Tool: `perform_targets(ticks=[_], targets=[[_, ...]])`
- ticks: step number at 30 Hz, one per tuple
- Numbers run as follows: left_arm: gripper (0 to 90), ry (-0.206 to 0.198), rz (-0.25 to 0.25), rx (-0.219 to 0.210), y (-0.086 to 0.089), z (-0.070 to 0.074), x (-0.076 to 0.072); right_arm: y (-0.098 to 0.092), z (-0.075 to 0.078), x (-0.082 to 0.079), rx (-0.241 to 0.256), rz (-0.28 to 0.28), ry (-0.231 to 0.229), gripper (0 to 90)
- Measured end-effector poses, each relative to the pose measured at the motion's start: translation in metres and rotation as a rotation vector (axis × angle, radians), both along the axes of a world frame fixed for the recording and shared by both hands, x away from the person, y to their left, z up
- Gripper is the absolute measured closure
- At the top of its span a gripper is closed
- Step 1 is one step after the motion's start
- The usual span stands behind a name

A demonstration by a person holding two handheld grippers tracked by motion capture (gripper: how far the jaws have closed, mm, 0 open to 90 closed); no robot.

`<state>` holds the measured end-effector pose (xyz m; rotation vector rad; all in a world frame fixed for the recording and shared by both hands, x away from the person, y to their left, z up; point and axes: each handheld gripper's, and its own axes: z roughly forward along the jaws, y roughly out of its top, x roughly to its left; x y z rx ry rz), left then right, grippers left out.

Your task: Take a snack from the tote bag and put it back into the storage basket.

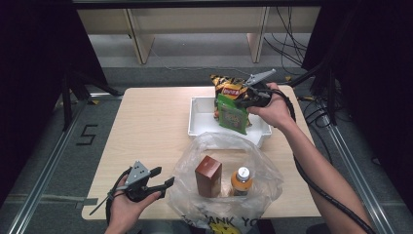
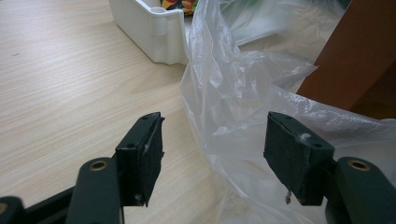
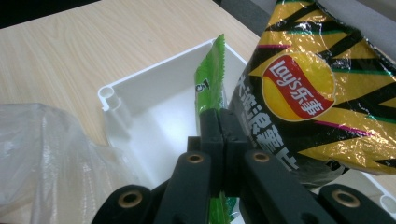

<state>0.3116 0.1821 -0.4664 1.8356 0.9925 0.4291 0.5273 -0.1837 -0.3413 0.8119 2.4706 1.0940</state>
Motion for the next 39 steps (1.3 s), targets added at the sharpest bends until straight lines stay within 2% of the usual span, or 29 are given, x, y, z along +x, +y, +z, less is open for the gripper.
perform_targets(ticks=[3, 4, 6, 9, 10, 11, 12, 13, 16, 19, 21, 22, 23, 24, 25, 26, 27, 29, 31, 34, 36, 37, 39], targets=[[36.6, 0.008, 0.003, -0.013, -0.001, -0.001, 0.000, 0.000, -0.004, 0.001, -0.017, 0.005, 0.018, 90.0], [36.6, 0.007, 0.003, -0.013, -0.001, -0.001, 0.000, -0.001, -0.005, 0.002, -0.032, 0.024, 0.014, 90.0], [36.6, 0.008, 0.002, -0.014, -0.001, -0.001, 0.000, 0.001, -0.008, 0.003, -0.018, -0.008, 0.011, 90.0], [36.6, 0.008, 0.003, -0.013, -0.001, -0.001, 0.000, 0.002, -0.009, 0.006, -0.022, 0.001, 0.014, 90.0], [36.6, 0.008, 0.002, -0.011, -0.001, -0.001, 0.000, 0.001, -0.009, 0.006, -0.050, 0.005, 0.019, 90.0], [36.6, 0.008, 0.001, -0.010, -0.001, -0.001, 0.000, 0.003, -0.011, 0.007, -0.025, 0.003, 0.016, 90.0], [36.6, 0.008, 0.000, -0.008, 0.000, -0.001, 0.000, 0.003, -0.011, 0.008, -0.032, 0.009, 0.017, 90.0], [36.6, 0.008, -0.001, -0.006, 0.000, -0.001, 0.000, 0.005, -0.013, 0.008, -0.019, 0.000, 0.016, 90.0], [36.6, 0.008, 0.001, -0.012, -0.001, -0.001, 0.000, 0.005, -0.014, 0.010, -0.044, 0.016, 0.023, 90.0], [36.6, 0.008, 0.006, -0.011, 0.000, -0.001, -0.001, 0.008, -0.016, 0.011, -0.035, 0.007, 0.028, 90.0], [36.6, 0.006, 0.002, -0.003, 0.000, 0.000, 0.000, 0.009, -0.018, 0.014, -0.043, 0.018, -0.001, 90.0], [36.6, 0.007, 0.001, 0.001, 0.001, 0.000, 0.000, 0.012, -0.019, 0.012, -0.026, -0.001, 0.018, 90.0], [36.6, 0.007, 0.001, 0.002, 0.001, 0.000, 0.000, 0.011, -0.019, 0.013, -0.043, 0.017, 0.013, 90.0], [36.6, 0.007, 0.004, -0.004, 0.001, -0.001, 0.000, 0.011, -0.020, 0.014, -0.039, 0.014, 0.004, 90.0], [36.6, 0.007, -0.001, -0.008, 0.001, -0.001, 0.000, 0.010, -0.019, 0.015, -0.063, 0.037, 0.012, 90.0], [36.6, 0.008, -0.001, -0.010, 0.001, -0.001, 0.000, 0.012, -0.021, 0.014, -0.032, -0.009, 0.018, 90.0], [36.6, 0.007, -0.001, -0.009, 0.001, -0.001, 0.000, 0.011, -0.022, 0.015, -0.057, -0.006, 0.005, 90.0], [36.6, 0.007, -0.001, -0.010, 0.001, -0.001, 0.000, 0.012, -0.023, 0.016, -0.052, 0.003, 0.009, 90.0], [36.6, 0.006, -0.001, -0.009, 0.001, -0.001, 0.000, 0.013, -0.026, 0.018, -0.062, -0.005, -0.016, 90.0], [36.6, 0.007, 0.000, -0.010, 0.001, -0.001, 0.000, 0.013, -0.026, 0.018, -0.065, -0.008, 0.003, 90.0], [36.6, 0.007, 0.005, -0.006, 0.001, -0.001, -0.001, 0.013, -0.027, 0.020, -0.071, 0.008, -0.021, 90.0], [36.6, 0.005, 0.003, -0.003, 0.001, -0.001, -0.001, 0.013, -0.027, 0.020, -0.064, 0.004, -0.007, 90.0], [36.6, -0.003, -0.006, 0.002, 0.001, 0.000, -0.001, 0.013, -0.028, 0.021, -0.068, 0.004, -0.012, 90.0]])
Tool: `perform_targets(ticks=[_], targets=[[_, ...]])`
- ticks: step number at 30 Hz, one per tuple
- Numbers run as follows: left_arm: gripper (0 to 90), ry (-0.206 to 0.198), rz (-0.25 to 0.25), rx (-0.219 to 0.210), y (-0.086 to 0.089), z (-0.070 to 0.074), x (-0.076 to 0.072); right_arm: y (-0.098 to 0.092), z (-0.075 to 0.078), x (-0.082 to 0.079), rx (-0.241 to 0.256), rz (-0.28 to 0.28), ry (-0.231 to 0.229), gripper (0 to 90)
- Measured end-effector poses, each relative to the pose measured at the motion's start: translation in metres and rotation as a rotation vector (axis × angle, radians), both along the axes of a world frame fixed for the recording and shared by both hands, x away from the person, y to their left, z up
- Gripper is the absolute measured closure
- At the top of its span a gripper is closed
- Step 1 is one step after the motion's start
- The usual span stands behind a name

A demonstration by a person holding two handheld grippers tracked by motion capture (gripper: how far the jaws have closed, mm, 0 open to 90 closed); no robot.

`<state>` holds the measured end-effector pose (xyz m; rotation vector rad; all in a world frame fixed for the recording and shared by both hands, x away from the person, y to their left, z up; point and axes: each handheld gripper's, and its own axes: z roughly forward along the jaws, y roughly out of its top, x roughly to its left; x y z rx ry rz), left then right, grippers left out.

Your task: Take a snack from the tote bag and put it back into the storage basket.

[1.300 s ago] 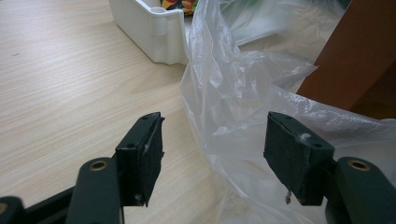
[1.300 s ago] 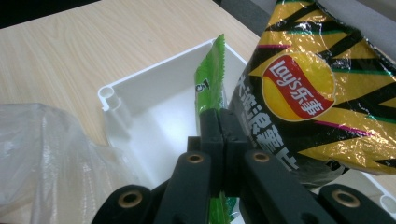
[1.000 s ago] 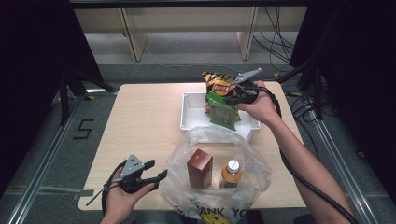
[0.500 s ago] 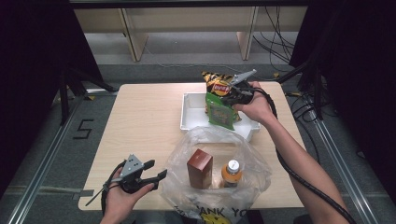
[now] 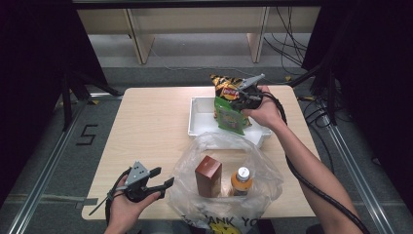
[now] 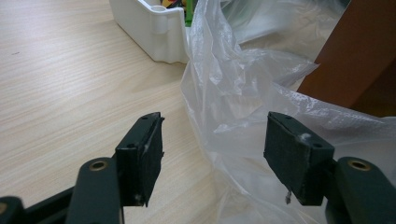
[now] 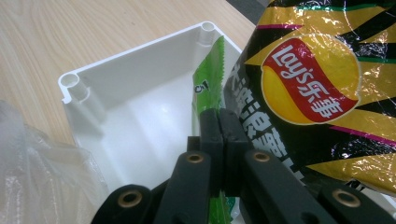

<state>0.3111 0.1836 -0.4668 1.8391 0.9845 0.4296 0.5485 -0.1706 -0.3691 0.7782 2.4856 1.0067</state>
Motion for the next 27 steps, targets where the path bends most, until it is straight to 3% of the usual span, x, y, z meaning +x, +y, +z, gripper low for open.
perform_targets(ticks=[2, 3, 6, 9, 11, 12, 14, 18, 20, 22, 23, 27], targets=[[36.6, 0.009, 0.010, -0.012, -0.0011, -0.0003, -0.0011, 0.0007, -0.0022, 0.0016, -0.005, 0.013, -0.024, 90.0], [36.6, 0.005, 0.004, -0.007, -0.0010, -0.0002, -0.0011, 0.0005, -0.0019, 0.0010, -0.009, 0.016, -0.005, 90.0], [36.6, 0.008, 0.000, -0.003, -0.0014, -0.0002, -0.0014, 0.0003, -0.0030, 0.0037, -0.023, 0.012, -0.038, 90.0], [36.6, 0.012, -0.001, -0.010, -0.0016, -0.0007, -0.0015, 0.0013, -0.0053, 0.0046, -0.023, 0.013, -0.034, 89.9], [36.6, 0.007, -0.003, -0.001, -0.0011, -0.0004, -0.0014, 0.0001, -0.0056, 0.0055, -0.039, 0.001, -0.062, 89.3], [36.6, 0.013, 0.004, -0.007, -0.0015, -0.0007, -0.0017, 0.0003, -0.0066, 0.0056, -0.030, 0.001, -0.044, 88.7], [36.6, 0.014, 0.003, -0.006, -0.0015, -0.0008, -0.0018, -0.0008, -0.0067, 0.0067, -0.042, 0.003, -0.056, 87.9], [36.5, 0.014, 0.004, -0.006, -0.0022, -0.0008, -0.0019, -0.0022, -0.0063, 0.0083, -0.072, -0.001, -0.076, 83.3], [36.5, 0.015, 0.004, -0.006, -0.0022, -0.0008, -0.0019, -0.0013, -0.0061, 0.0060, -0.073, -0.024, -0.058, 81.1], [36.5, 0.015, 0.004, -0.006, -0.0023, -0.0010, -0.0020, -0.0008, -0.0073, 0.0076, -0.091, -0.003, -0.081, 78.0], [36.5, 0.015, 0.004, -0.006, -0.0024, -0.0009, -0.0021, -0.0006, -0.0066, 0.0055, -0.099, -0.022, -0.064, 75.3], [36.5, 0.014, 0.004, -0.006, -0.0023, -0.0008, -0.0021, -0.0004, -0.0068, 0.0048, -0.099, -0.044, -0.068, 69.2]])
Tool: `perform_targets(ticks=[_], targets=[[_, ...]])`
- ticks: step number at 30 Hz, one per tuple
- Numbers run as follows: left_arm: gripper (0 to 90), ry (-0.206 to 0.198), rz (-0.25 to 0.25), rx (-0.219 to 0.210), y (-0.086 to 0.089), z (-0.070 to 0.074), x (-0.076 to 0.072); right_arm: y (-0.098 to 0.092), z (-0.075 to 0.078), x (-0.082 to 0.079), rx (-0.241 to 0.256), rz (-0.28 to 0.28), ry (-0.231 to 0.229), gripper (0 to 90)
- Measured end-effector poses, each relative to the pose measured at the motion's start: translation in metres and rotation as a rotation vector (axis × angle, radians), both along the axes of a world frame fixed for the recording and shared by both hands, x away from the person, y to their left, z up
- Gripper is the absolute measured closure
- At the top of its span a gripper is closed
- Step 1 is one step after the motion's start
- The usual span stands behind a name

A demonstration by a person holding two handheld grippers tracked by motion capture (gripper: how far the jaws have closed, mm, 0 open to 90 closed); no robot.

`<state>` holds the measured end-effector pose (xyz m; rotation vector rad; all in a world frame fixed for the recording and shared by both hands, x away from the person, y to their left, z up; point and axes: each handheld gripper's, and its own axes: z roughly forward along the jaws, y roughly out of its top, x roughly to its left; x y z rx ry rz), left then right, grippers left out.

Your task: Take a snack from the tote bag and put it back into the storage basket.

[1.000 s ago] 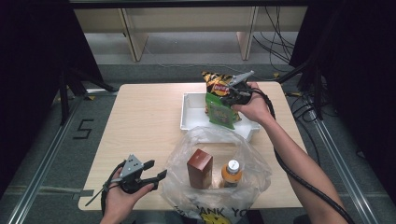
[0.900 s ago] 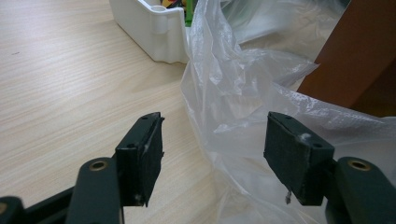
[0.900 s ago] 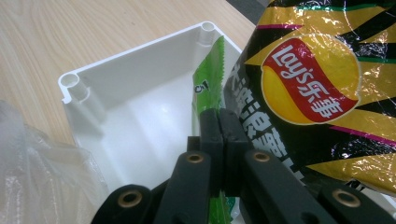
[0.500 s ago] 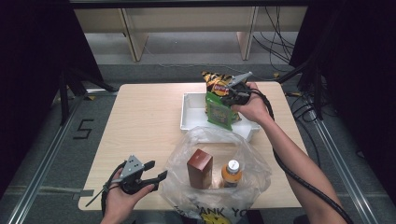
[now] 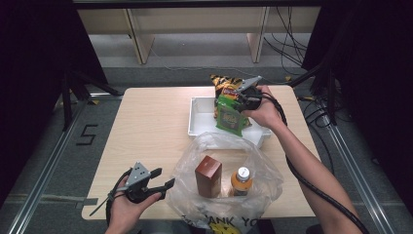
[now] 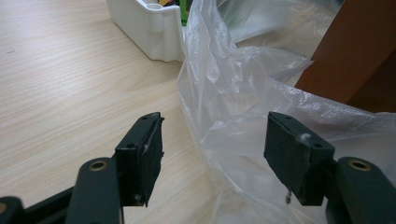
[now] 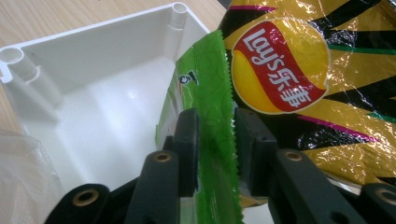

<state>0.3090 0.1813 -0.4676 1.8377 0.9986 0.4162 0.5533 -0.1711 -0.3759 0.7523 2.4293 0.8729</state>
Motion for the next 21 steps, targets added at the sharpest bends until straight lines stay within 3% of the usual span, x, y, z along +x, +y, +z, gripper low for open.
perform_targets(ticks=[5, 11, 21], targets=[[36.5, 0.000, 0.000, -0.001, 0.000, 0.000, 0.000, -0.001, 0.003, -0.001, -0.021, -0.001, -0.038, 63.7], [36.5, 0.000, 0.001, 0.000, 0.000, 0.000, 0.000, -0.005, 0.009, -0.008, -0.008, -0.025, -0.095, 60.1], [36.5, -0.009, -0.005, 0.005, 0.000, 0.001, 0.000, -0.017, 0.009, -0.033, 0.021, -0.026, -0.090, 77.7]])
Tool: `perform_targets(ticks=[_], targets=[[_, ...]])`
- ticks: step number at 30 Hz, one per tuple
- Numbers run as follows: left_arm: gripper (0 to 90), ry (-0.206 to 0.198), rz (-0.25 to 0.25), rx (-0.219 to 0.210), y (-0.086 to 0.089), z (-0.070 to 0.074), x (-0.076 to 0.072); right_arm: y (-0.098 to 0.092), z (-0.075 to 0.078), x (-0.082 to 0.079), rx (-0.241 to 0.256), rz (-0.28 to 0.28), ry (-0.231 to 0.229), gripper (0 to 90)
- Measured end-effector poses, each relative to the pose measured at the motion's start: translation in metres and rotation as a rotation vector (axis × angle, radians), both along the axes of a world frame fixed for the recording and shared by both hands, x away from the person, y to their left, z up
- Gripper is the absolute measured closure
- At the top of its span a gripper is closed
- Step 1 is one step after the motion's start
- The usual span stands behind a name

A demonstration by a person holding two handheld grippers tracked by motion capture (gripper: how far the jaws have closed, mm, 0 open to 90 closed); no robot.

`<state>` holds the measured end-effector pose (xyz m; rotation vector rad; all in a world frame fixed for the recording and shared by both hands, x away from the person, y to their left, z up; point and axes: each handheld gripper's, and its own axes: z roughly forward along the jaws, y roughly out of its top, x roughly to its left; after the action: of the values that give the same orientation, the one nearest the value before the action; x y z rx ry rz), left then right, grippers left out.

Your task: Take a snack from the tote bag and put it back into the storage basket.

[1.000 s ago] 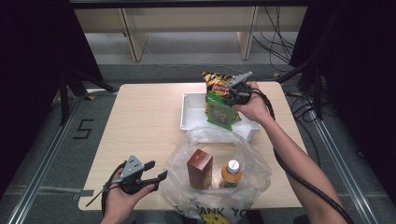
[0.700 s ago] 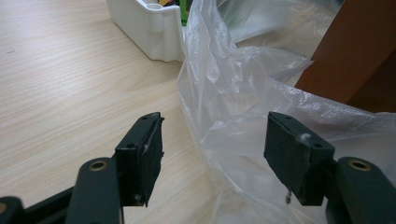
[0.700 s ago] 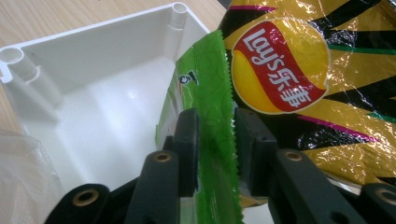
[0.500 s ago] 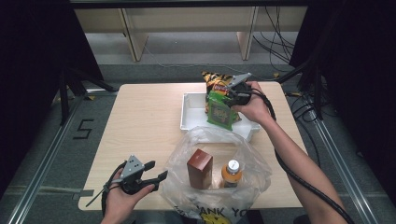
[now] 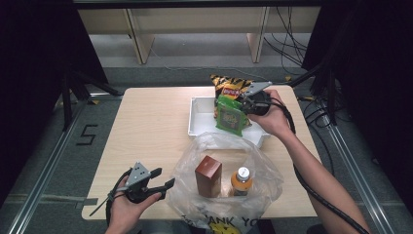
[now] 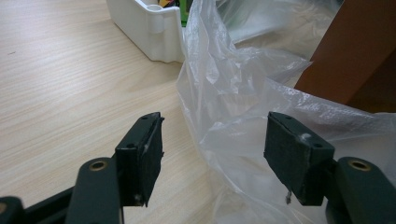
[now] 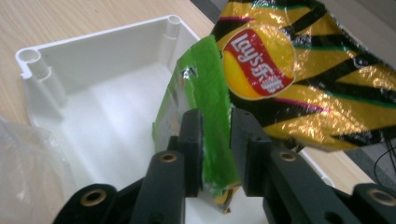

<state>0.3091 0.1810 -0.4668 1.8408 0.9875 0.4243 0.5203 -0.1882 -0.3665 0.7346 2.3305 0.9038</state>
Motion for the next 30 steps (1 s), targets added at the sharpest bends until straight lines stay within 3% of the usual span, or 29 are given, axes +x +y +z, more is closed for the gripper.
perform_targets(ticks=[2, 6, 7, 9, 14, 24, 25, 26, 28, 30], targets=[[36.5, 0.000, -0.001, 0.000, 0.000, 0.000, 0.000, -0.003, -0.002, -0.003, -0.006, 0.012, 0.004, 81.9], [36.5, 0.000, -0.002, 0.001, -0.001, 0.000, 0.000, -0.006, -0.007, -0.007, -0.021, 0.023, 0.081, 89.6], [36.5, 0.000, -0.001, 0.002, -0.001, 0.000, 0.000, -0.005, -0.011, -0.007, -0.014, 0.014, 0.082, 90.0], [36.5, 0.008, 0.009, 0.001, -0.001, 0.000, -0.001, -0.006, -0.016, -0.008, -0.025, 0.007, 0.144, 90.0], [36.5, 0.004, 0.004, -0.008, 0.000, 0.000, 0.000, -0.007, -0.030, -0.005, -0.040, -0.013, 0.186, 90.0], [36.6, 0.002, -0.004, 0.000, 0.000, 0.000, 0.000, -0.005, -0.037, 0.005, -0.038, -0.035, 0.192, 89.3], [36.6, 0.001, -0.004, 0.000, 0.000, 0.000, 0.000, -0.006, -0.036, 0.007, -0.055, -0.029, 0.203, 89.3], [36.6, 0.005, 0.001, 0.011, 0.000, 0.000, -0.001, -0.005, -0.037, 0.008, -0.054, -0.033, 0.185, 89.1], [36.6, 0.004, 0.003, -0.011, -0.002, 0.000, 0.000, -0.004, -0.036, 0.011, -0.062, -0.029, 0.176, 89.1], [36.6, 0.003, -0.002, -0.008, -0.002, 0.000, 0.000, -0.005, -0.033, 0.013, -0.068, -0.038, 0.193, 89.1]])
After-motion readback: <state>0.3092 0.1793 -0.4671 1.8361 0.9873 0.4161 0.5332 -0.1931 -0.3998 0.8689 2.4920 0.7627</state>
